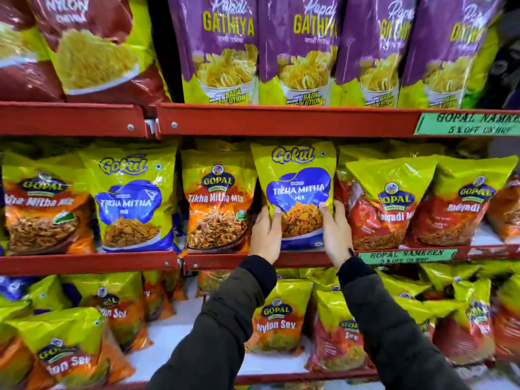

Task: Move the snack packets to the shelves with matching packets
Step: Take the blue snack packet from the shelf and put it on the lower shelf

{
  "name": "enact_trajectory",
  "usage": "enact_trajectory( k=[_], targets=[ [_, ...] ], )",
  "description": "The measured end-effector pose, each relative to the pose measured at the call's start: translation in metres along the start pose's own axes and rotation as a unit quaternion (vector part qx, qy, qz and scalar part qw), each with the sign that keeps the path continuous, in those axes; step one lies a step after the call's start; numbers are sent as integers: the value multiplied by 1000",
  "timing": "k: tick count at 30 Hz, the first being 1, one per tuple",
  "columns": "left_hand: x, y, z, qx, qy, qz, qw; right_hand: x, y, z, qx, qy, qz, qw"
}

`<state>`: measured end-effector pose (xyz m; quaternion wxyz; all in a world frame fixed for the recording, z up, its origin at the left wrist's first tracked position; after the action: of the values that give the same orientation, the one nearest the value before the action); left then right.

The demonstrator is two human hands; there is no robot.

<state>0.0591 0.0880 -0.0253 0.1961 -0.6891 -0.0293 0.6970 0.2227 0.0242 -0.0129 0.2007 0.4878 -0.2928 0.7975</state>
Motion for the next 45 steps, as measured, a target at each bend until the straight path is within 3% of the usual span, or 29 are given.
enact_trajectory(
  k=[5,14,21,29,40,45],
  targets=[
    [-28,25,15,-31,3,-66,997,22,34,16,-20,3,42,999],
    [8,118,76,-59,-18,-35,997,-9,136,-22,45,-6,34,998],
    [96,181,146,-43,-55,69,995,-61,209,-96,164,16,-28,986],
    [208,201,219,-31,-40,224,973,-120,253,-201,304,1,-161,939],
    [292,147,246,-11,-12,321,947,-161,215,-296,322,91,-243,910],
    [298,146,246,-4,-62,307,950,-174,217,-299,308,126,-249,909]
  ],
)
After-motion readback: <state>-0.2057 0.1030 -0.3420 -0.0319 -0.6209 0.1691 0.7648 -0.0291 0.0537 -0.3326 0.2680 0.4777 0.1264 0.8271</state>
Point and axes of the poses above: each hand's wrist, its own y-axis away from the middle knuckle, its own z-axis out of the back of the hand, x = y × z, the point moved 6 cm from there along -y, towards the middle knuckle, and after that the axes turned 10 degrees about y, right-handed, at the moved point
